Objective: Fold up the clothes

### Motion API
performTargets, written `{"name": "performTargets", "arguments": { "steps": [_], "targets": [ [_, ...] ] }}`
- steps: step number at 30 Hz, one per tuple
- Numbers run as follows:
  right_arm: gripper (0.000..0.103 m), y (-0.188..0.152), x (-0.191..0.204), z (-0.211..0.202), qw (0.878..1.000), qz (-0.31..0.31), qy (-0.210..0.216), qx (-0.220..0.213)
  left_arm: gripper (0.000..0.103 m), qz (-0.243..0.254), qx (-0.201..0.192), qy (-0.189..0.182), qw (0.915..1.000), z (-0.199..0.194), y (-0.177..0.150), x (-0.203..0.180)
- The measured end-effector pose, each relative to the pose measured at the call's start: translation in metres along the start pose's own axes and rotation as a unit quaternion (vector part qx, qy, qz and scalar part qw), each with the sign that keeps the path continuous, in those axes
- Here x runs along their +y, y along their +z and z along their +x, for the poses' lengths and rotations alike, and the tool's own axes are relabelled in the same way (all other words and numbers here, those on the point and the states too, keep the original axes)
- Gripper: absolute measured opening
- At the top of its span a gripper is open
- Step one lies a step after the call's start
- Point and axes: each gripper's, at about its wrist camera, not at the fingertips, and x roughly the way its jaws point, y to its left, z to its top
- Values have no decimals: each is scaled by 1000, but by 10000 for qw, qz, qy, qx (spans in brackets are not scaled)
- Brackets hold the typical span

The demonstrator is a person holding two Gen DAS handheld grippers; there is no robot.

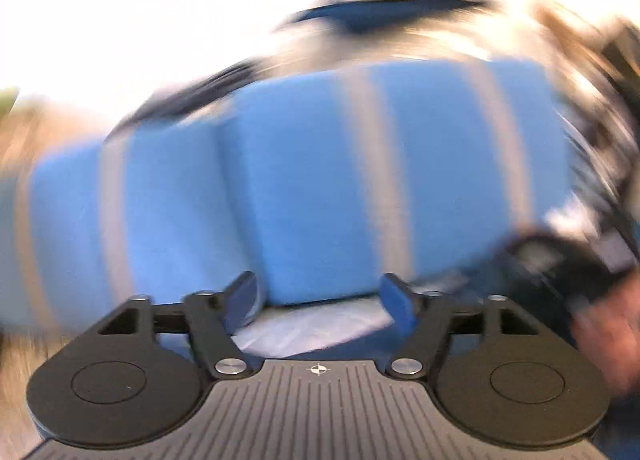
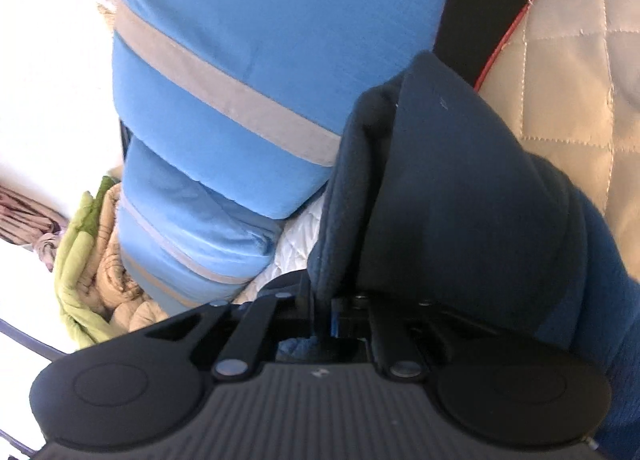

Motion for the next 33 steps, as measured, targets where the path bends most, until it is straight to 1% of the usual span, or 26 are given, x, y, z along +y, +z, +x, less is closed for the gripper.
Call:
{"name": "performTargets", "arguments": {
  "steps": [1,2,3,4,5,6,7,9,11,12,13,14,15,16,17,19,20,23,24,25,26,28,30,31,32,33],
  "targets": [
    [8,-1,-1,0,10000,8,16,-10,72,-447,214,115,9987,13,1,26],
    [8,-2,-2,0,10000,16,32,-20,71,-884,438,193,9949,26,1,51],
    [8,-3,-4,0,10000,24,47,-30,70,-1298,692,175,9890,38,-4,72],
    [8,-4,-5,-1,10000,32,63,-40,70,-1697,964,114,9807,50,-9,92],
    [8,-5,-6,-1,9999,40,79,-51,70,-2039,1268,-61,9707,61,-15,107],
    [8,-6,-7,-1,9999,47,95,-61,70,-2326,1486,-233,9609,70,-19,116],
    [8,-7,-8,-1,9999,55,110,-71,70,-2602,1604,-362,9515,76,-25,122],
    [8,-9,-11,-1,9998,71,142,-91,70,-3090,1843,-592,9311,90,-36,133],
    [8,-9,-11,-2,9998,79,141,-97,69,-3219,2084,-701,9209,106,-38,132],
    [8,-9,-10,-3,9998,80,130,-95,69,-3279,2139,-788,9168,113,-38,131],
    [8,-8,-10,-4,9999,79,119,-94,63,-3344,2191,-871,9125,118,-40,130],
    [8,-8,-9,-4,9999,72,110,-95,52,-3393,2247,-971,9083,121,-43,128],
    [8,-8,-9,-5,9999,65,102,-96,43,-3442,2349,-1067,9027,122,-46,129],
    [8,-7,-9,-6,9999,59,93,-97,18,-3539,2482,-1169,8942,125,-52,128],
    [8,-7,-9,-6,9999,56,87,-99,13,-3678,2550,-1259,8854,127,-58,129],
    [8,-7,-9,-7,9998,94,119,-119,9,-3948,2406,-1467,8745,122,-65,131],
    [8,-6,-10,-8,9995,165,239,-148,8,-4160,2264,-1710,8640,119,-68,138],
    [8,-4,-17,-11,9969,444,603,-242,8,-4874,1790,-2545,8159,115,-88,163],
    [8,-2,-22,-11,9954,570,725,-278,8,-5030,1794,-2661,8025,117,-97,168],
    [8,-1,-26,-11,9938,686,816,-301,7,-5099,1886,-2640,7968,119,-105,171],
    [8,-1,-30,-9,9939,739,776,-277,7,-5086,2032,-2518,7979,123,-114,171],
    [8,-3,-26,-9,9956,657,617,-271,8,-4930,2285,-2164,8111,131,-129,169],
    [9,-4,-22,-8,9969,574,458,-264,9,-4895,2300,-2067,8153,135,-137,167],
    [8,-5,-20,-8,9975,533,379,-261,9,-4864,2283,-2024,8188,134,-136,166],
    [8,-6,-18,-8,9980,492,299,-258,10,-4763,2247,-1991,8264,132,-134,164],
    [11,-7,-16,-8,9984,450,220,-254,10,-4662,2211,-1959,8339,130,-132,161]
  ]
}}
